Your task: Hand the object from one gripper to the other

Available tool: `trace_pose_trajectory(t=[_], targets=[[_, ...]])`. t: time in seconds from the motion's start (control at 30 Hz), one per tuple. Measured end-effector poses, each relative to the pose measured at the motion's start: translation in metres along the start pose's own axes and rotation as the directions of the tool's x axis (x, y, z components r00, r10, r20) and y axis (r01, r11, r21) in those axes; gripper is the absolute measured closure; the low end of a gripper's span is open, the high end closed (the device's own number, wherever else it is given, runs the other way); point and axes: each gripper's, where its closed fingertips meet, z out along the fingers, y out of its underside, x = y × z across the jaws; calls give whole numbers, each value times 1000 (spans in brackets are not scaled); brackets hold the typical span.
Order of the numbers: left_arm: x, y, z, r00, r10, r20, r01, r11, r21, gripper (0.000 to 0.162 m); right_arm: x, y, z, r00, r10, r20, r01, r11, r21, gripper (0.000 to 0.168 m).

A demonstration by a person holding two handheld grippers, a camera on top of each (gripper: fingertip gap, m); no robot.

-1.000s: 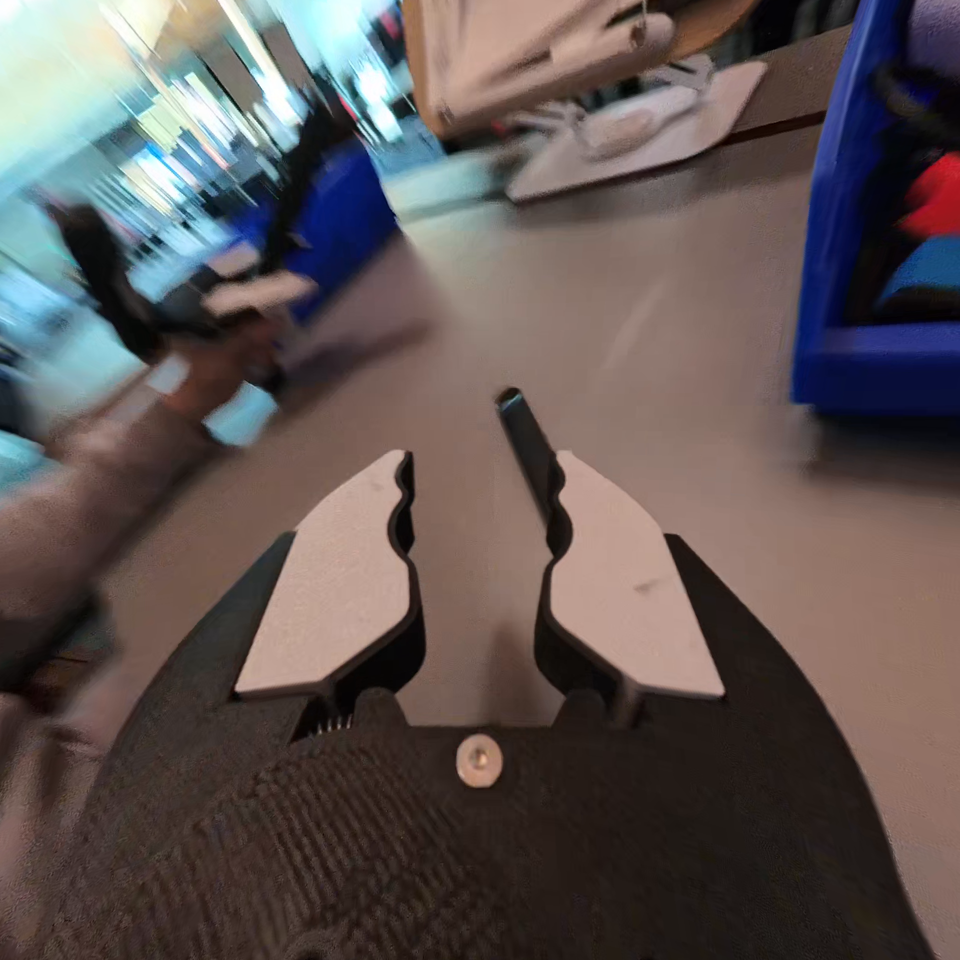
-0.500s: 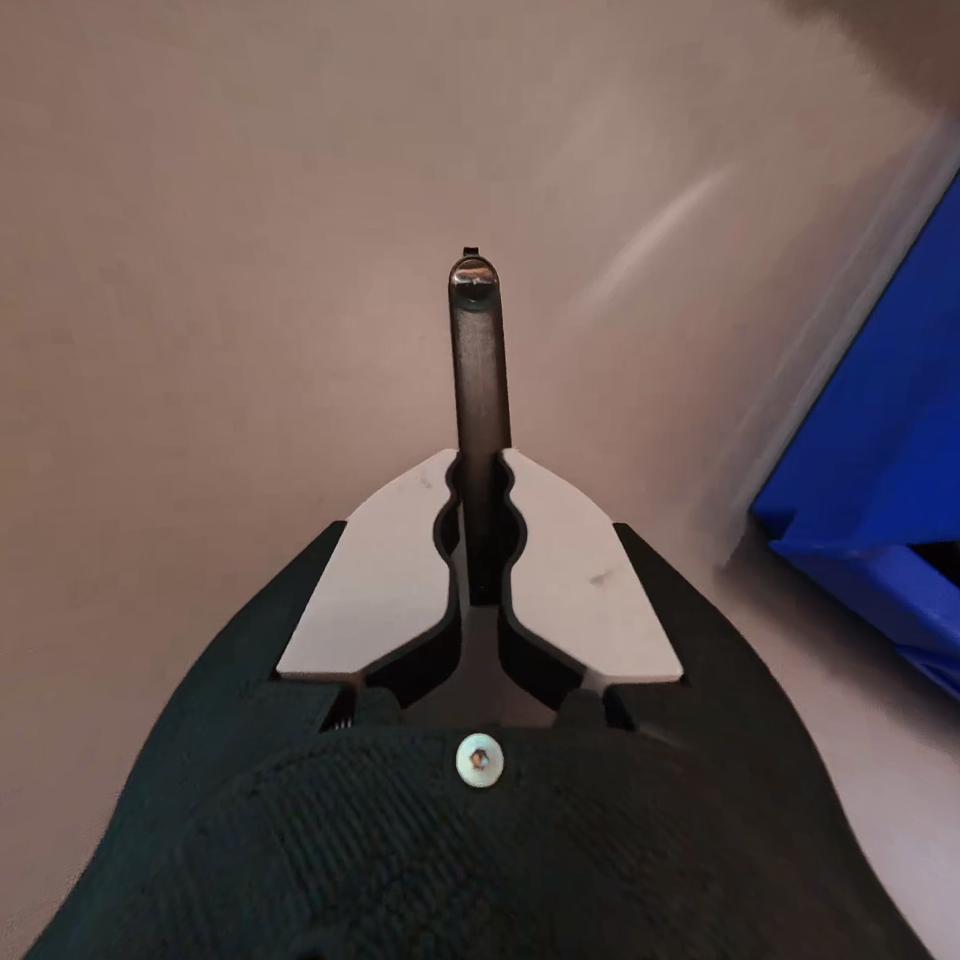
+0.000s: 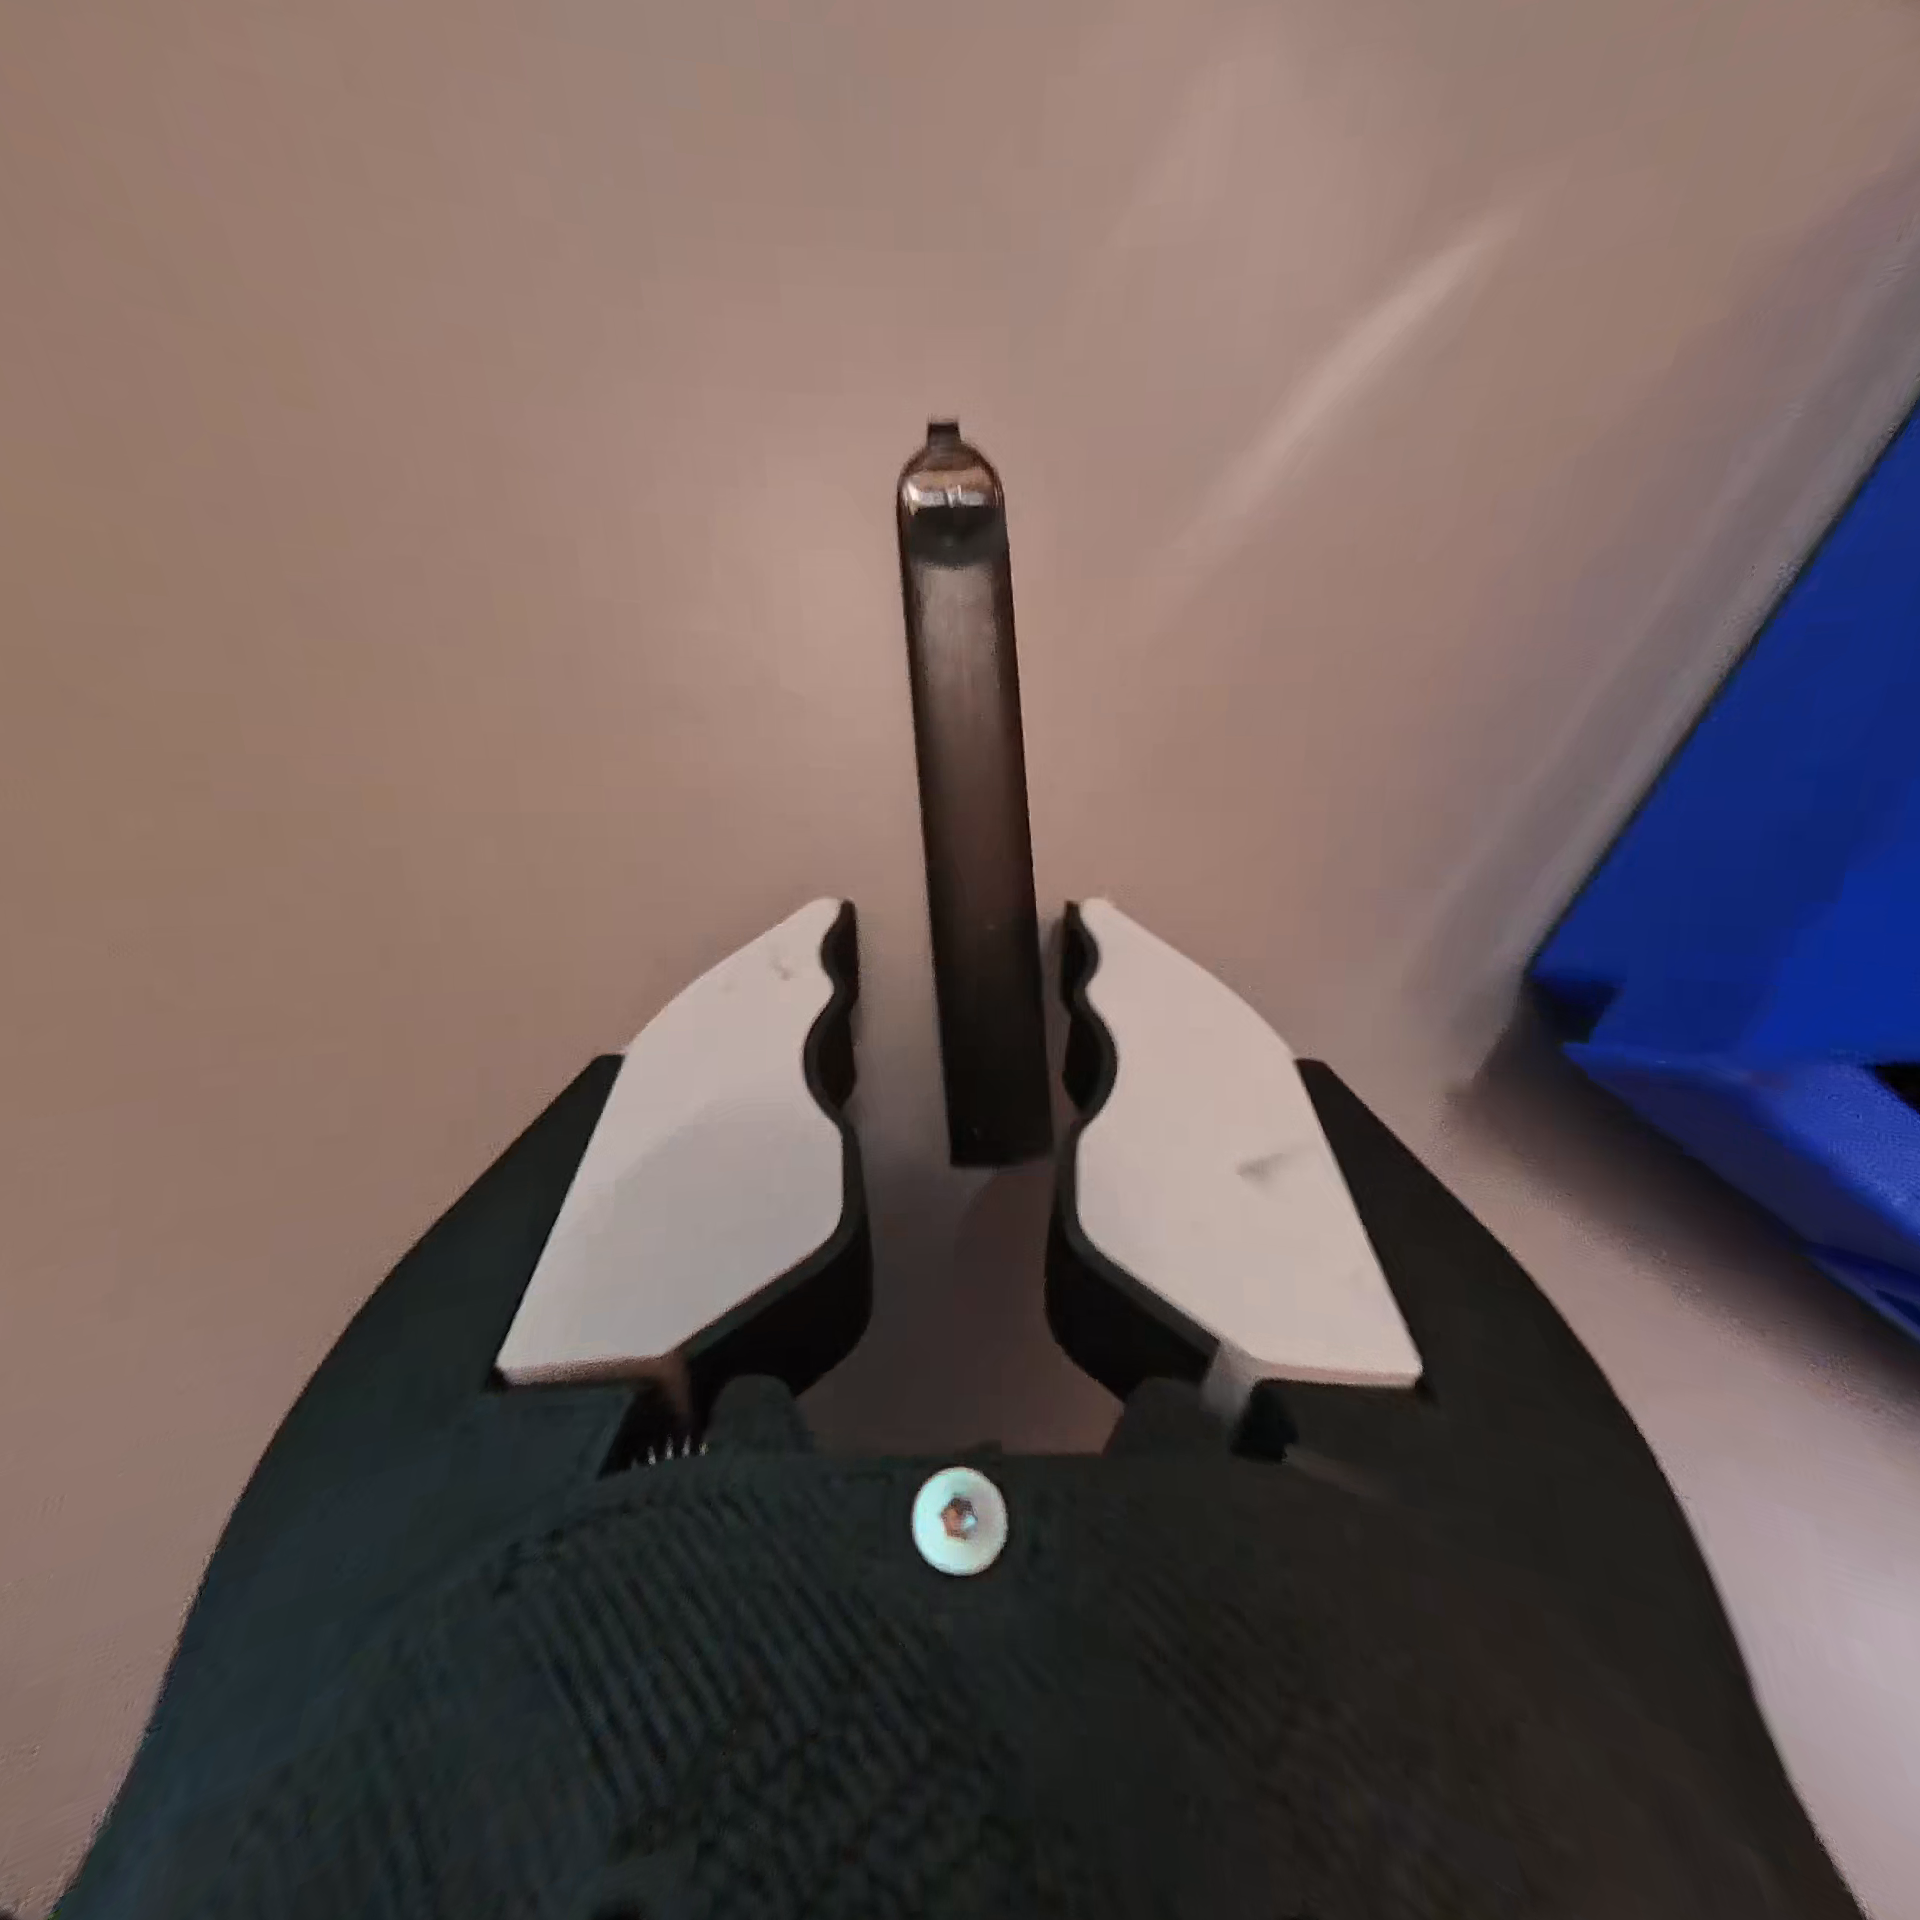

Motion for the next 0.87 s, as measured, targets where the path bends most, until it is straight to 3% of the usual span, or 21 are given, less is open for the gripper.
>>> trace_pose_trajectory(t=[0.03,0.07,0.23,0.37,0.53,0.63,0.73,0.87], targets=[[1,0,0,1000,4,-2,-4,1000,-1,101,-3,-1,1,1000,5,23,-6,1000,15,140],[1,0,0,1000,6,-4,-6,1000,-2,101,-7,0,2,998,9,61,-10,1000,17,149],[1,0,0,1000,2,-6,-2,1000,0,101,-7,-1,3,996,-60,64,58,998,29,150],[0,0,0,1000,-4,-5,4,1000,3,101,-4,-6,1,946,-300,-118,302,953,-1,149],[3,0,0,1000,0,-22,0,1000,3,101,-8,-41,-18,830,-426,-360,478,876,66,149],[13,-2,-1,995,20,-100,-19,1000,10,101,-19,-62,-35,770,-476,-425,562,821,98,149],[32,1,-2,974,79,-212,-85,996,-18,101,-41,-77,-48,773,-510,-379,597,787,159,149],[59,13,-7,898,286,-333,-326,943,-71,101,-70,-85,-58,778,-567,-270,621,760,191,149]])
